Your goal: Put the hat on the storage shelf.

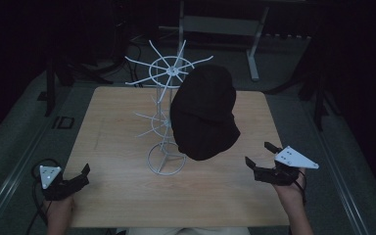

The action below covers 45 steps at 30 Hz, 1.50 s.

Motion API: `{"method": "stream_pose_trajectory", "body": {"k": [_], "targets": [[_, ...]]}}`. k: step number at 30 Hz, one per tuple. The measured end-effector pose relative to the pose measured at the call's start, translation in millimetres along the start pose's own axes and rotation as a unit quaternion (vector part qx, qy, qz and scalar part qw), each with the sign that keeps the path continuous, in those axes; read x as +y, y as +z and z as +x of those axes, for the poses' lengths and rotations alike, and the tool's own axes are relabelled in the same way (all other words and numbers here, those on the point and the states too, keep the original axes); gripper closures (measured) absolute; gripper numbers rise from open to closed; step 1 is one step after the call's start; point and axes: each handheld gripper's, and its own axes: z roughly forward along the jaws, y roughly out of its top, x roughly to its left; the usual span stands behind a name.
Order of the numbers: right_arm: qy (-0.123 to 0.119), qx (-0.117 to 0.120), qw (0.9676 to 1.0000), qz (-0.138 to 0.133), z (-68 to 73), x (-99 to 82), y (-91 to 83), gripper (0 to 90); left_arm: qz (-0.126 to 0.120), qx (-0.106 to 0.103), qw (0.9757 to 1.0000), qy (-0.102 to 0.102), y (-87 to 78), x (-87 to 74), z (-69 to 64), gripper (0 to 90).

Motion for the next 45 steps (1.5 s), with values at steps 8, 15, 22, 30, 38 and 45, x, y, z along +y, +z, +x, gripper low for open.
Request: {"method": "stream_pose_trajectory", "body": {"k": [8,15,22,30,38,45], "targets": [[0.02,-0.027,0.9989,0.034,-18.2,-41.8,15.7,13.8,0.0,0.0,1.0,0.0,0.0,0.0,-0.2,1.5],[0.043,-0.059,0.9946,0.073,-30.8,-73.0,22.1,13.8,0.0,-0.001,1.0,0.0,0.0,0.0,0.1,1.4],[0.057,-0.109,0.9882,0.092,-43.5,-93.4,16.2,13.7,0.0,0.0,1.0,0.001,-0.3,0.0,-0.1,1.5],[0.081,-0.151,0.9783,0.116,-50.9,-110.0,8.9,12.5,0.0,0.0,1.0,0.0,0.0,0.0,-0.2,1.4],[0.113,-0.203,0.9659,0.114,-57.2,-115.2,1.4,12.6,0.0,0.0,1.0,0.0,-0.1,0.0,0.1,1.4],[0.125,-0.223,0.9604,0.111,-60.7,-121.3,-5.6,13.7,0.0,-0.001,1.0,0.0,-0.1,0.0,0.4,1.5]]}}
